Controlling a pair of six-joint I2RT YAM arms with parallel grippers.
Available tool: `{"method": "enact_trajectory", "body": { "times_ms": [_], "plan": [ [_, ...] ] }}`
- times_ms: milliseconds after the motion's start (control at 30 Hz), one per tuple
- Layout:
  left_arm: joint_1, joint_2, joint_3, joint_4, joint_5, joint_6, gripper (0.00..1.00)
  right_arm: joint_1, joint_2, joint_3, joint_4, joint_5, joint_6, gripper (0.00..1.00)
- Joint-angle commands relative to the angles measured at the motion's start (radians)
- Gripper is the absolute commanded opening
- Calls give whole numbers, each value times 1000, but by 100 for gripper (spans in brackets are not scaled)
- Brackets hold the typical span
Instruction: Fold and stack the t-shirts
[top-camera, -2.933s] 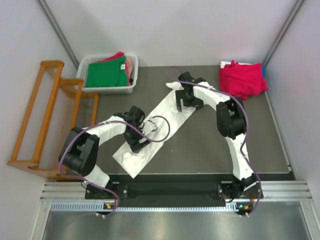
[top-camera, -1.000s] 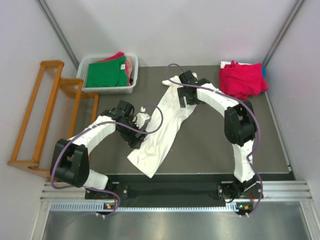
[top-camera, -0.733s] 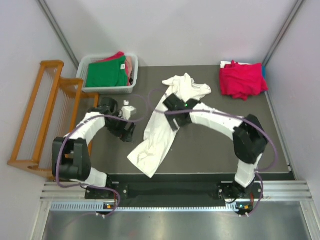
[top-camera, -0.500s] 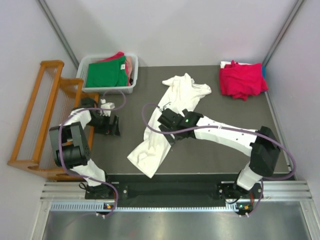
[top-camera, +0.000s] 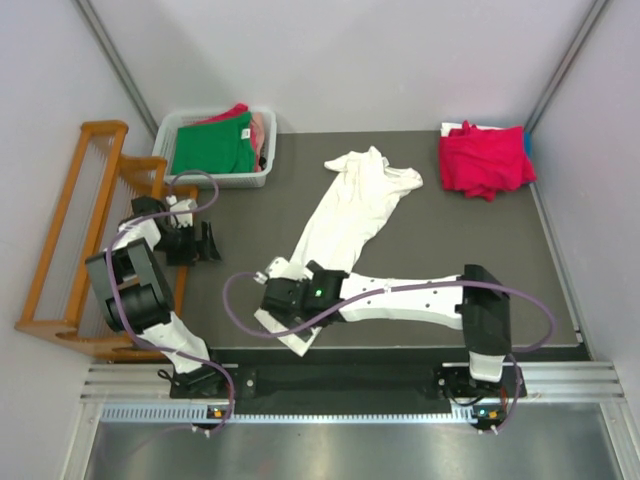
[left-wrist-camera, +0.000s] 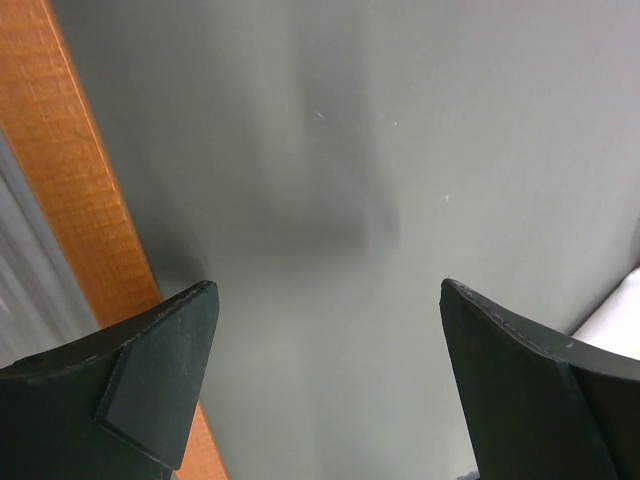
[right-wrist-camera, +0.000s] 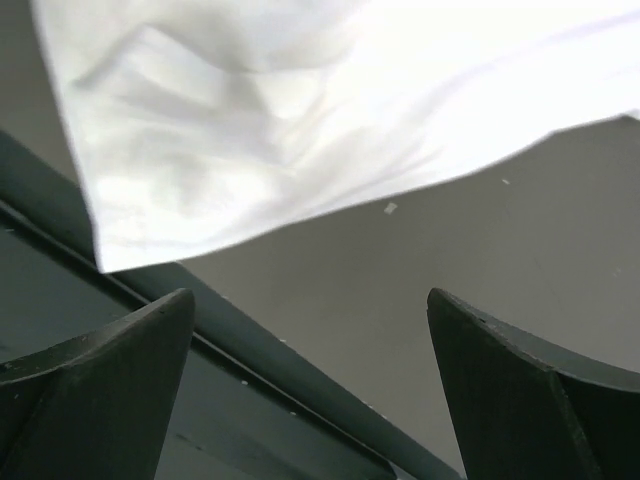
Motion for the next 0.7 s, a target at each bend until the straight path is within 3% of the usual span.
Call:
{"method": "enact_trajectory", "body": {
  "times_ms": [0, 333, 667],
  "plan": [
    [-1, 34, -1, 35, 26, -9, 96, 78, 83, 123, 4, -57, -28, 100],
    [-1, 38, 5, 38, 44, -9, 96, 126, 163, 232, -54, -145, -37, 98],
    [-1, 2, -24, 23, 69, 9, 96, 132, 174, 77, 44, -248, -45, 96]
  ]
}}
